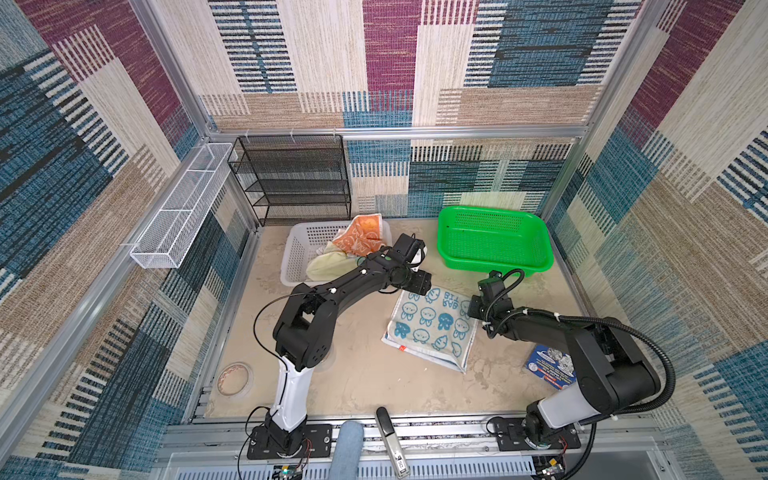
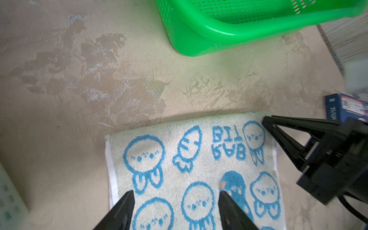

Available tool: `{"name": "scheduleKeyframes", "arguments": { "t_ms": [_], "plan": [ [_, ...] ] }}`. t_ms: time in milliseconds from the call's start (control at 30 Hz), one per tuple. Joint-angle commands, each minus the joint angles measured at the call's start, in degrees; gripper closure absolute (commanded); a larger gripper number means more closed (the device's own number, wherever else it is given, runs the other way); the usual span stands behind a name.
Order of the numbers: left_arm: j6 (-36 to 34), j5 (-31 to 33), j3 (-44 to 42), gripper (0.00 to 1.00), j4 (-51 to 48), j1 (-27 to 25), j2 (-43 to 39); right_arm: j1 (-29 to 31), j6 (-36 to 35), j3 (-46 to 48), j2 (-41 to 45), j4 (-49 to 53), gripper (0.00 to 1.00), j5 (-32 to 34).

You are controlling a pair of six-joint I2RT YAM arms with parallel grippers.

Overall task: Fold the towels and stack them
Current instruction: 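Grasp the folded towel's edge nearest the green basket with both grippers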

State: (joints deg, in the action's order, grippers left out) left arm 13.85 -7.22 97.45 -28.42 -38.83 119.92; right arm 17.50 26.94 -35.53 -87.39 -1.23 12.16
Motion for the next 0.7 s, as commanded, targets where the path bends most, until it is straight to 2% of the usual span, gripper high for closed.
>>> {"name": "scheduleKeyframes", "arguments": {
  "t_ms": [0, 100, 300, 500, 600, 667],
  "plan": [
    [0.5, 10.6, 5.3, 0.3, -6.0, -0.3, 4.1, 0.0, -0.4, -0.3, 0.2, 1.0, 1.0, -0.1],
    [1.5, 15.9, 9.8, 0.31, -8.3, -0.4, 8.1, 0.0, -0.4, 0.0, 0.6, 1.3, 1.0, -0.3],
    [2.8, 19.8, 17.6, 0.33, -12.6, -0.4, 15.1, -0.1, -0.3, 0.1, 1.1, 2.3, 0.97, -0.6],
    [2.5, 18.4, 22.8, 0.38, -14.0, -0.4, 19.5, -0.1, -0.3, 0.1, 1.0, 2.9, 0.94, -0.7],
    [2.5, 18.2, 23.4, 0.45, -14.7, -0.4, 20.4, -0.1, -0.4, -0.3, 1.3, 3.5, 0.9, -0.6],
    [2.3, 17.8, 23.3, 0.51, -14.7, -0.4, 20.7, -0.3, -0.5, -0.9, 1.4, 3.7, 0.83, -0.6]
  ]
}}
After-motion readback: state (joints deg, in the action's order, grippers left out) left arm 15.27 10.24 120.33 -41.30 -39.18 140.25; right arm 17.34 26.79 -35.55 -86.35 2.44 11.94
